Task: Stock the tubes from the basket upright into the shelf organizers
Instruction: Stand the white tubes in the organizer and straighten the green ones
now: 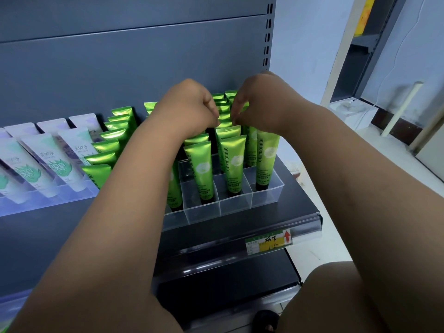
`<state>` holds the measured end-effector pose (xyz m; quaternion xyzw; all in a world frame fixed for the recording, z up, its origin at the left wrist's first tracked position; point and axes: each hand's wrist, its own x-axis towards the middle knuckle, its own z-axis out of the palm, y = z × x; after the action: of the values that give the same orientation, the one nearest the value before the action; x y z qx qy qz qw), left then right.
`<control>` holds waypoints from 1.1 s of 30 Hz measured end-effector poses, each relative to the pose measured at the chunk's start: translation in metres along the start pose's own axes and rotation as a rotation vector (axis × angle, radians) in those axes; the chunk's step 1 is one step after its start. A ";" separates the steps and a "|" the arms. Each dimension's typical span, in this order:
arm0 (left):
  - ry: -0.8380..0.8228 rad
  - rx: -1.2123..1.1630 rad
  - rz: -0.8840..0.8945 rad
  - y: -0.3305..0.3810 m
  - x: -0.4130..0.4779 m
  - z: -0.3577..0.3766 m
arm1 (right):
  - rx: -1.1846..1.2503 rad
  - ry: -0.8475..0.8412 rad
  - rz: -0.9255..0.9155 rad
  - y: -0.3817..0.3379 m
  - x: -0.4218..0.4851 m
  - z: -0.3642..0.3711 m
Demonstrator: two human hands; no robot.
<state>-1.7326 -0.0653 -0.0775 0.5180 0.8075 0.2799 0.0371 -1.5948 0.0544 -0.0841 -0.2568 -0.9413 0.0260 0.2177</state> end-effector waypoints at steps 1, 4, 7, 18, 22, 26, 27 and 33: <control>0.005 0.000 0.002 0.001 0.001 -0.001 | 0.005 0.001 -0.001 0.000 0.000 0.000; 0.010 -0.007 0.003 0.003 0.003 -0.001 | -0.001 0.010 -0.014 0.001 0.001 0.000; -0.024 0.018 -0.004 0.004 0.004 0.002 | -0.026 0.022 -0.036 0.000 0.001 0.001; -0.004 0.035 -0.008 0.002 0.007 0.008 | -0.072 0.041 -0.091 0.004 -0.002 0.003; 0.011 0.022 0.000 0.001 0.007 0.010 | -0.088 0.042 -0.093 0.004 -0.002 0.003; 0.005 -0.038 0.018 0.001 0.005 0.009 | -0.062 0.037 -0.099 0.003 -0.003 0.000; 0.017 -0.064 0.025 0.000 0.004 0.008 | -0.032 0.042 -0.090 0.003 -0.004 -0.003; 0.240 -0.091 0.022 -0.003 0.012 0.000 | 0.067 0.106 -0.032 0.004 -0.006 -0.010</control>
<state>-1.7408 -0.0562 -0.0761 0.4872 0.7868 0.3768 -0.0393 -1.5846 0.0544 -0.0783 -0.2356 -0.9309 0.0402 0.2762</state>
